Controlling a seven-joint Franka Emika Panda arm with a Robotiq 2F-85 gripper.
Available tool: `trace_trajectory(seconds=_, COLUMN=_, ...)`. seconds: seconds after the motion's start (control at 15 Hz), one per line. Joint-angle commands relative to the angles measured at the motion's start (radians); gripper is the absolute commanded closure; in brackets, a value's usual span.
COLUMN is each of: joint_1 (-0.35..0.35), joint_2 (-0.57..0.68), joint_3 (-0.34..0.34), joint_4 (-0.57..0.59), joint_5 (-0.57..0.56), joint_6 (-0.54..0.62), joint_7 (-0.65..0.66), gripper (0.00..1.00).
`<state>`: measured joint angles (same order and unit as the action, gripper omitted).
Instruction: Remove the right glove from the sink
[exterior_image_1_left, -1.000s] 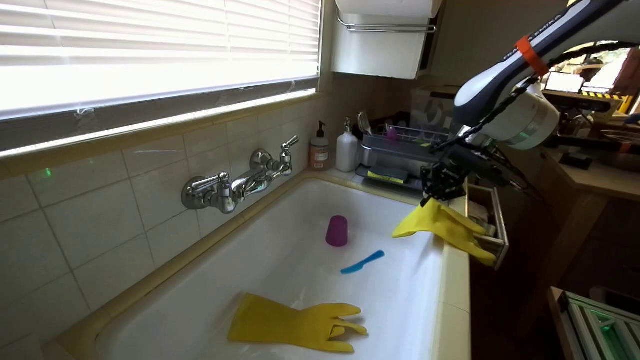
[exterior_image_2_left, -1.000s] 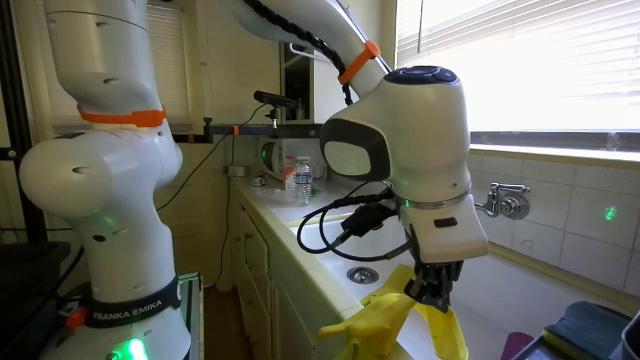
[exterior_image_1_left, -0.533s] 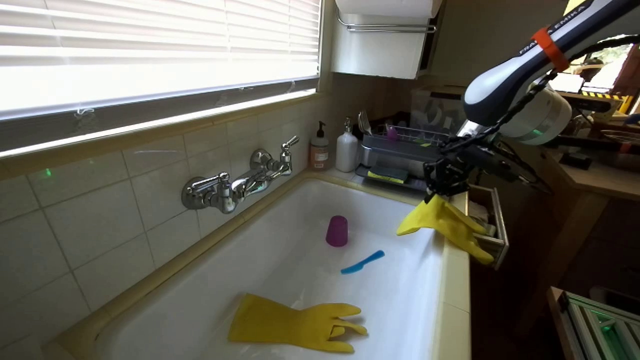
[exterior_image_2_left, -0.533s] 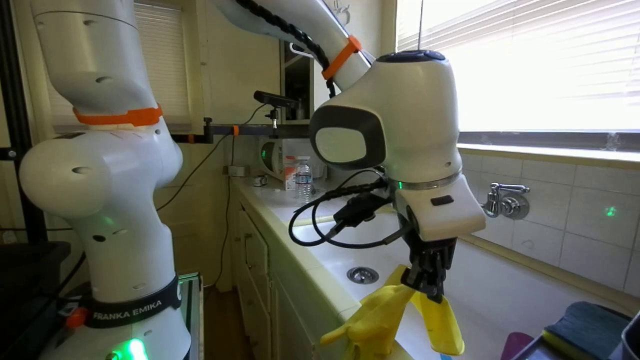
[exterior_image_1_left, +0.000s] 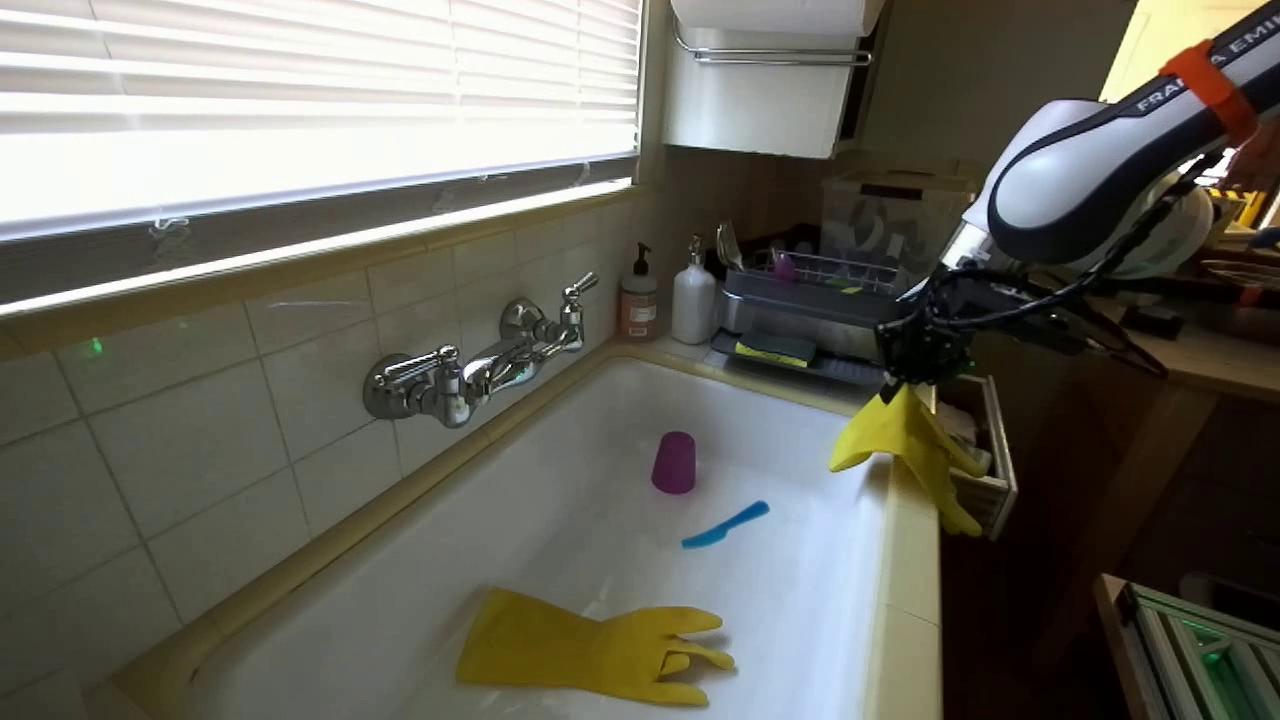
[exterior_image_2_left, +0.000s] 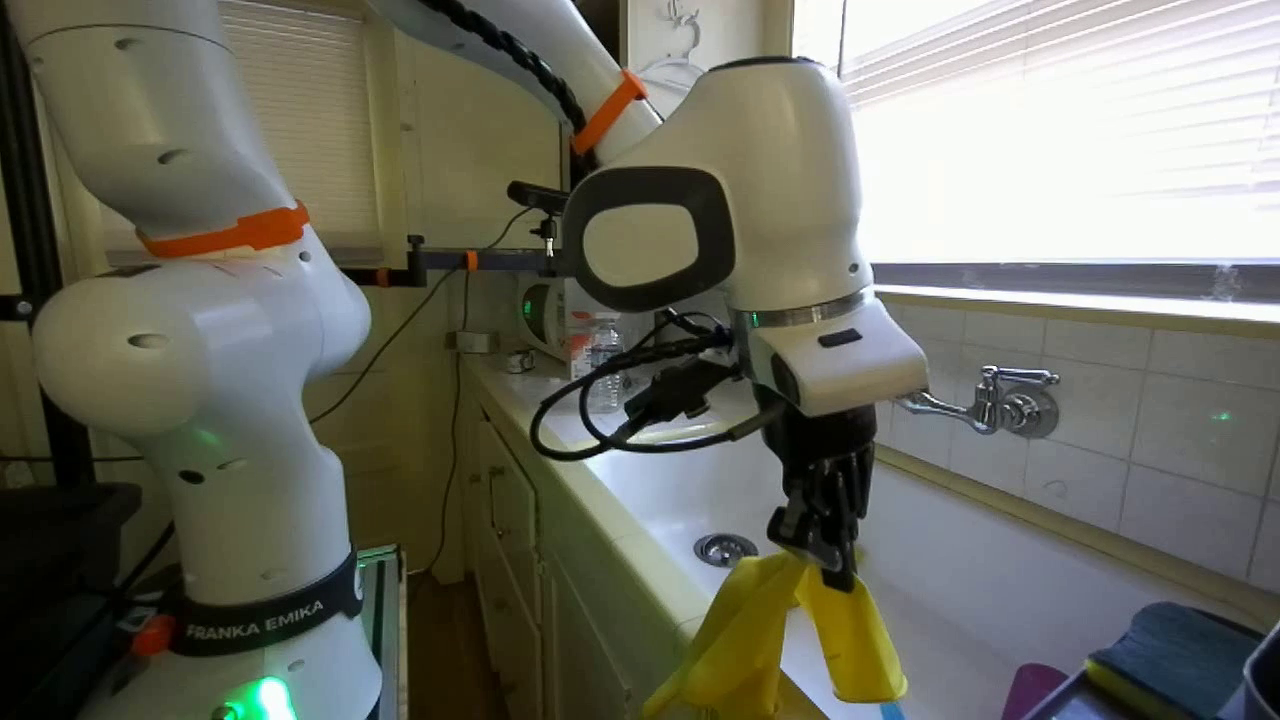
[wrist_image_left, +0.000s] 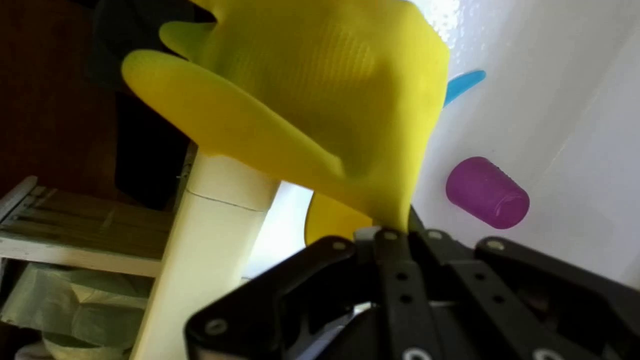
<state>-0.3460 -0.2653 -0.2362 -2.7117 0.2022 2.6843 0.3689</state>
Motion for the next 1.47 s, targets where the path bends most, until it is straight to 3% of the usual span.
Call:
trace_trajectory(seconds=0.0, joint_1=-0.045, joint_2=-0.116, joint_3=0.028, joint_4=-0.053, joint_5=-0.072, joint_6=-0.043, joint_7=0.039, gripper=1.00)
trace_trajectory(seconds=0.2, joint_1=-0.060, joint_2=-0.163, joint_3=0.042, joint_4=-0.068, joint_5=-0.085, joint_6=-0.070, joint_7=0.030, gripper=1.00)
trace_trajectory(seconds=0.93, joint_1=-0.103, joint_2=-0.279, joint_3=0.053, joint_4=-0.036, joint_5=-0.198, joint_6=-0.372, joint_7=-0.010, gripper=1.00)
trace_trajectory(seconds=1.4, joint_1=-0.116, joint_2=-0.341, joint_3=0.054, joint_4=-0.046, joint_5=-0.255, joint_6=-0.505, joint_7=-0.034, gripper=1.00)
